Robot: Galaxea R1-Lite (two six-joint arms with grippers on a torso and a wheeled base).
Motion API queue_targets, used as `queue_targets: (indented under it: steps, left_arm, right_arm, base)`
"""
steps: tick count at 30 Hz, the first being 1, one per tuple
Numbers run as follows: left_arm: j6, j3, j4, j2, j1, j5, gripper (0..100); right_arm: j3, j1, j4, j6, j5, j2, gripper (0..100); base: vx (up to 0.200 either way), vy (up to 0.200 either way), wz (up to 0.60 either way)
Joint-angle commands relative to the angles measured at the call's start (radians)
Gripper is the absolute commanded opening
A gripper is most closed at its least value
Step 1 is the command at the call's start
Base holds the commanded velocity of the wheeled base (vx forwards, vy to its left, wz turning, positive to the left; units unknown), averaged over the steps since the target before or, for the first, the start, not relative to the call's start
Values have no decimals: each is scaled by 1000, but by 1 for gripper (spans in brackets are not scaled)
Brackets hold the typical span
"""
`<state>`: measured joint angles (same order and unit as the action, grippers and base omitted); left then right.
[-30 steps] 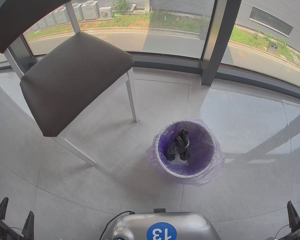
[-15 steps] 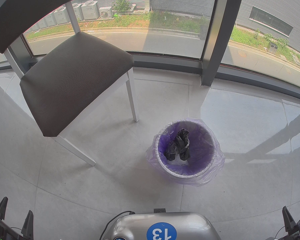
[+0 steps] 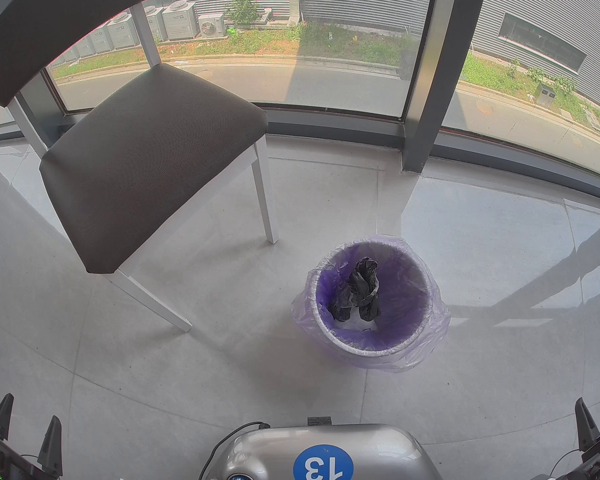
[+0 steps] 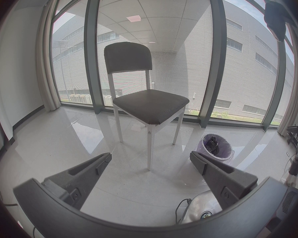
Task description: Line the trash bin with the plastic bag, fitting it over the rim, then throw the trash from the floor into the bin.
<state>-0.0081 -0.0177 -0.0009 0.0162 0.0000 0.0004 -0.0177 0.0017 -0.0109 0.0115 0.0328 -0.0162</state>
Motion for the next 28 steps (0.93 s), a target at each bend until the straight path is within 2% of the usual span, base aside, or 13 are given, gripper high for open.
queue_targets:
  steps: [1, 28]
  left_arm:
    - [8, 18, -1, -16, 0, 0, 100]
    - [10, 18, -1, -16, 0, 0, 100]
  right_arm:
    - [18, 0, 2, -18, 4, 15, 100]
    - [18, 0, 2, -16, 1, 15, 100]
  base:
    - [0, 0, 0]
    - [0, 0, 0]
